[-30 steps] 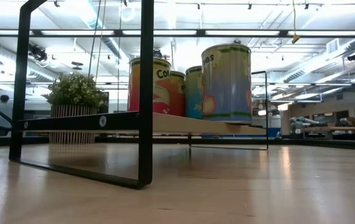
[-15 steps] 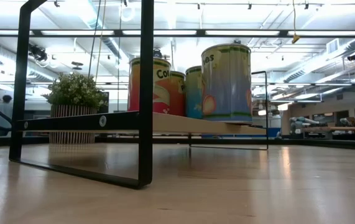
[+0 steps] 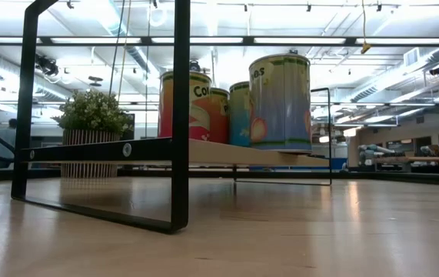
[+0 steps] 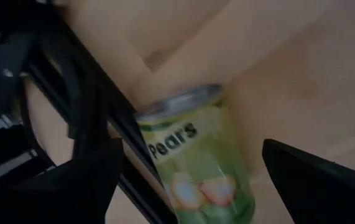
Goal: Pick and place cans onto a shelf
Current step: Put the canned pears on the shelf
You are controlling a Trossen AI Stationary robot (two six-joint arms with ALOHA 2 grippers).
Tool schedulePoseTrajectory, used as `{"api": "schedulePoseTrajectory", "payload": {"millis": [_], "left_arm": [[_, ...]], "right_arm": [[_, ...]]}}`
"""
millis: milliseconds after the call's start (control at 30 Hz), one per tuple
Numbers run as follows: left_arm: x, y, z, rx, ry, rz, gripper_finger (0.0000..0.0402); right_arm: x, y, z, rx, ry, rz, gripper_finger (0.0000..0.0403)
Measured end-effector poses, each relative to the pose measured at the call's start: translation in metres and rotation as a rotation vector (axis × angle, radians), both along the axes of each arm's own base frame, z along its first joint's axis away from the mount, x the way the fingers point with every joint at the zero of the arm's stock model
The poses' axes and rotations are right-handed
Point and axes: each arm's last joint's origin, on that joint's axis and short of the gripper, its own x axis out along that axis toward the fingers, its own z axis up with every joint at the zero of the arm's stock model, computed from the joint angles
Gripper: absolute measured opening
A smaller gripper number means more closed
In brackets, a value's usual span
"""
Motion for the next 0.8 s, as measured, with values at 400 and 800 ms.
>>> {"api": "schedulePoseTrajectory", "payload": {"millis": [400,800], "left_arm": [[-0.001,0.000,-0.025,-0.134,0.064,-0.004,0.0389],[0.001,-0.001,-0.029,-0.181,0.058,0.006,0.0389]], "right_arm": [[0.000,0.000,0.001,0.010,-0.009,0.002,0.0320],[0.001,0.001,0.002,0.022,-0.013,0.011,0.0320]]}}
